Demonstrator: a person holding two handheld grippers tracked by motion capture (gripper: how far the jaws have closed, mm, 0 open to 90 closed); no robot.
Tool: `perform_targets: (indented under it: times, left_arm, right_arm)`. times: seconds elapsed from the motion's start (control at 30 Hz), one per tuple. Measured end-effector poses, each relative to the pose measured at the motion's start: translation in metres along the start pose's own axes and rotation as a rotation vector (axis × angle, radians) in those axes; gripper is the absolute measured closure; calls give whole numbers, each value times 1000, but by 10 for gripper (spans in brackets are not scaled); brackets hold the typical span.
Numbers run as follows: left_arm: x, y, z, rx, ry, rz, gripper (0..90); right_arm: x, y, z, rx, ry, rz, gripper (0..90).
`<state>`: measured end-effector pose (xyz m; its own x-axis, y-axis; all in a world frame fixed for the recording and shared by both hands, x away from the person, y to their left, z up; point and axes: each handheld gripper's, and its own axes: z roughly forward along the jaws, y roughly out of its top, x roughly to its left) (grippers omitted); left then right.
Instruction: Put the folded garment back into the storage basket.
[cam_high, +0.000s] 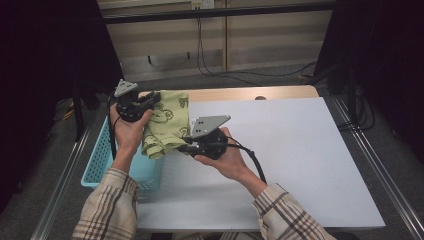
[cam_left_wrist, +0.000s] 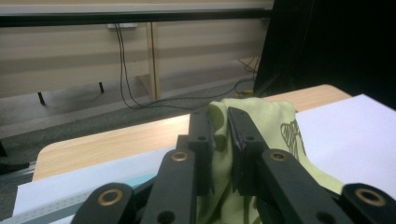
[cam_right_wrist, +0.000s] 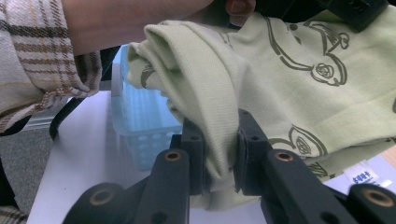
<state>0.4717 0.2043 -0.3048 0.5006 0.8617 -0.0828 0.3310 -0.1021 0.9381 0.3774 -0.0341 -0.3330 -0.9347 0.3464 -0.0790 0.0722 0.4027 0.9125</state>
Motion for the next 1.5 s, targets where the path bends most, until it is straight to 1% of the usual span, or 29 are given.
perform_targets:
  times: [0.03, 0.07, 0.13, 0.17, 0.23, 0.27, 0.4, 0.53, 0.6, 0.63, 0.67, 0.73, 0.8, 0.87, 0.9, 0.93, 0.97, 1.03, 1.07, 1.1, 1.13, 1.2, 1.23, 1.3, 1.33, 1.4, 1.43, 1.47, 1.5]
  left_arm:
    - [1, 1, -2, -3, 1, -2, 809]
    - [1, 3, -4, 2, 15, 14, 809]
    - [2, 4, -5, -6, 11, 10, 809]
    - [5, 5, -7, -5, 25, 16, 809]
    - [7, 6, -8, -11, 24, 11, 809]
    - [10, 7, -10, -5, 30, 17, 809]
    - [15, 6, -14, -4, 40, 20, 809]
    - [20, 6, -18, 0, 45, 15, 809]
    - [22, 8, -20, -7, 45, 11, 809]
    - [23, 10, -23, -5, 45, 17, 809]
    - [24, 10, -24, -12, 44, 14, 809]
    - [28, 11, -27, -6, 58, 14, 809]
    - [30, 11, -27, -8, 58, 12, 809]
    - [36, 9, -29, -2, 75, 4, 809]
    - [36, 9, -29, -2, 75, 4, 809]
    - [40, 8, -31, 3, 77, 2, 809]
    - [40, 8, -31, 3, 77, 2, 809]
    - [45, 8, -34, 1, 82, -4, 809]
    - [48, 8, -36, 10, 83, 7, 809]
    - [48, 8, -36, 1, 83, -8, 809]
    - [48, 8, -36, 1, 83, -8, 809]
    - [51, 7, -38, 11, 92, 0, 809]
    - [54, 6, -39, 11, 89, -7, 809]
    - [56, 6, -40, 19, 96, -4, 809]
    - [60, 4, -40, 17, 93, -13, 809]
    - [62, 3, -41, 21, 93, -13, 809]
    - [64, 2, -42, 29, 100, -17, 809]
    - [67, 1, -43, 40, 98, -9, 809]
    - [67, 1, -43, 40, 98, -9, 809]
  right_arm:
    - [0, 0, 0, 0, 0, 0, 774]
    - [1, 3, 4, 0, 3, 0, 774]
    - [2, 5, 7, 0, 10, -3, 774]
    - [3, 6, 9, -2, 11, -2, 774]
    - [3, 8, 12, -10, 11, 1, 774]
    - [2, 9, 13, -11, 16, -1, 774]
    - [4, 12, 20, -8, 25, -4, 774]
    - [5, 17, 26, -10, 36, -6, 774]
    - [6, 18, 28, -10, 38, -7, 774]
    - [6, 20, 30, -20, 50, 2, 774]
    - [7, 21, 32, -21, 51, -3, 774]
    - [8, 23, 34, -23, 55, -7, 774]
    - [9, 24, 36, -21, 55, -8, 774]
    - [8, 26, 41, -19, 61, -8, 775]
    - [8, 27, 43, -18, 62, -5, 775]
    - [8, 28, 45, -18, 63, -6, 775]
    - [8, 28, 45, -18, 63, -6, 775]
    - [9, 31, 50, -20, 71, 1, 775]
    - [9, 32, 51, -20, 71, -4, 775]
    - [10, 33, 53, -21, 73, -8, 775]
    - [10, 33, 53, -21, 73, -8, 775]
    - [11, 34, 56, -19, 76, -5, 775]
    - [11, 35, 60, -18, 82, -5, 775]
    - [12, 36, 62, -16, 87, -2, 775]
    - [12, 37, 65, -10, 92, 1, 774]
    - [12, 37, 67, -8, 93, -4, 775]
    - [12, 38, 71, -5, 99, -3, 775]
    - [12, 39, 73, -3, 103, -4, 775]
    - [13, 39, 75, 0, 104, -5, 775]
